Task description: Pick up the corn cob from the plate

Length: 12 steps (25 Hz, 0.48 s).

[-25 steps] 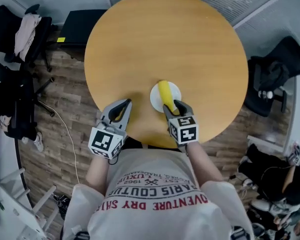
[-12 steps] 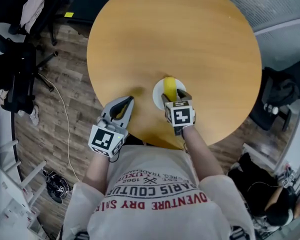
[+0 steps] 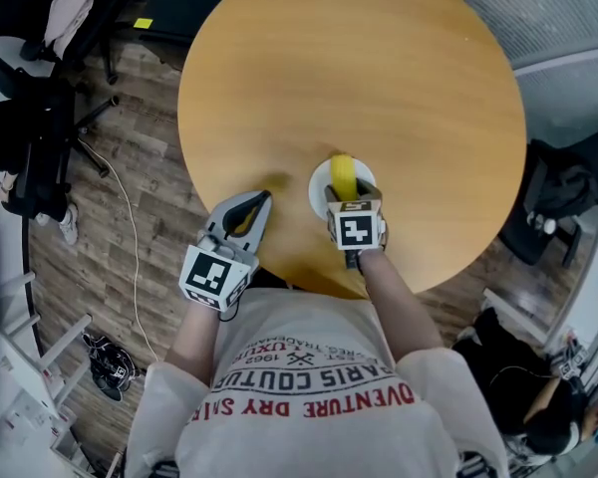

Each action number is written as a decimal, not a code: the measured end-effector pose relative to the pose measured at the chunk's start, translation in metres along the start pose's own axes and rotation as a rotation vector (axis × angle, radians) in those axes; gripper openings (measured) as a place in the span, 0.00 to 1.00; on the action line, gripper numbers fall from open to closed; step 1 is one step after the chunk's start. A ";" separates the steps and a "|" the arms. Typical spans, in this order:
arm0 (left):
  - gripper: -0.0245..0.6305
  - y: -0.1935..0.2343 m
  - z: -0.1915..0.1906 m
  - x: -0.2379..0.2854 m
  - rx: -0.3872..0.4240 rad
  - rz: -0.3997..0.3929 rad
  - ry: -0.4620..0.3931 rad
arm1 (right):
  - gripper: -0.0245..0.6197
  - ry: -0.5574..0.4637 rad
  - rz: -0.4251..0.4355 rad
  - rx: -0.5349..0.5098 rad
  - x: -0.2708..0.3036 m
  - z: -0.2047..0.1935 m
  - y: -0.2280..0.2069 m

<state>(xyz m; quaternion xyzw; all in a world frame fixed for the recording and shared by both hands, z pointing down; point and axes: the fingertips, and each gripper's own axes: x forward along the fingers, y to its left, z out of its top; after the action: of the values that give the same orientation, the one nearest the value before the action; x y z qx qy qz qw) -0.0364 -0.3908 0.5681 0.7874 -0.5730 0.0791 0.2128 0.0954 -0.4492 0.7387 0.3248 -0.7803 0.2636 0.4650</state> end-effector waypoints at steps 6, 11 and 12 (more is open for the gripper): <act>0.09 0.007 0.011 -0.004 0.030 -0.017 -0.007 | 0.45 0.028 0.021 0.015 -0.004 -0.001 0.000; 0.09 0.006 0.024 -0.006 0.030 -0.041 -0.032 | 0.45 -0.042 0.051 0.066 -0.027 0.007 0.005; 0.09 0.006 0.027 -0.006 0.034 -0.052 -0.036 | 0.45 -0.070 0.052 0.068 -0.035 0.013 0.007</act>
<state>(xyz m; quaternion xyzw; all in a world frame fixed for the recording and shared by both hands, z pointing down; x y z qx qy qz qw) -0.0468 -0.3984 0.5433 0.8068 -0.5548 0.0693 0.1910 0.0959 -0.4449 0.7009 0.3291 -0.7948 0.2903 0.4191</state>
